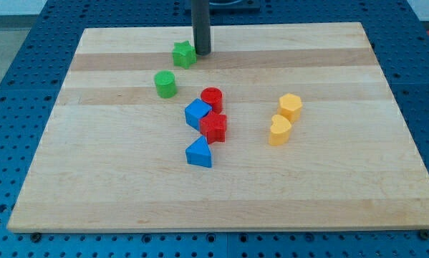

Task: Move the green star horizontal to the green circle

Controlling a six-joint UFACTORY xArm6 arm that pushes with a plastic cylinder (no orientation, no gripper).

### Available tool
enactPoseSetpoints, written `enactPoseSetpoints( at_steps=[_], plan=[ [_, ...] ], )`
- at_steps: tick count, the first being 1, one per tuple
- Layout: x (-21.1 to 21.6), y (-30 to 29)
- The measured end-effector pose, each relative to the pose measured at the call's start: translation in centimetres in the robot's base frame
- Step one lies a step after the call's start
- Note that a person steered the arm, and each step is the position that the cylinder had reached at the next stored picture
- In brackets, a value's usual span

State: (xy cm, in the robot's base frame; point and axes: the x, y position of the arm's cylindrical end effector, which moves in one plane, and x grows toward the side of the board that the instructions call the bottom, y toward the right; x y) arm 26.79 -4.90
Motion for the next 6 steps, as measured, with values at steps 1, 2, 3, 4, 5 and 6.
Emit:
enactPoseSetpoints(
  at_steps=[1,2,3,4,5,6],
  plan=[
    [0.3,-2.0],
    [0.8,-4.1],
    [1.8,-6.6],
    [3.4,-9.2],
    [5.1,-11.9],
    [6.7,-14.1]
  ],
)
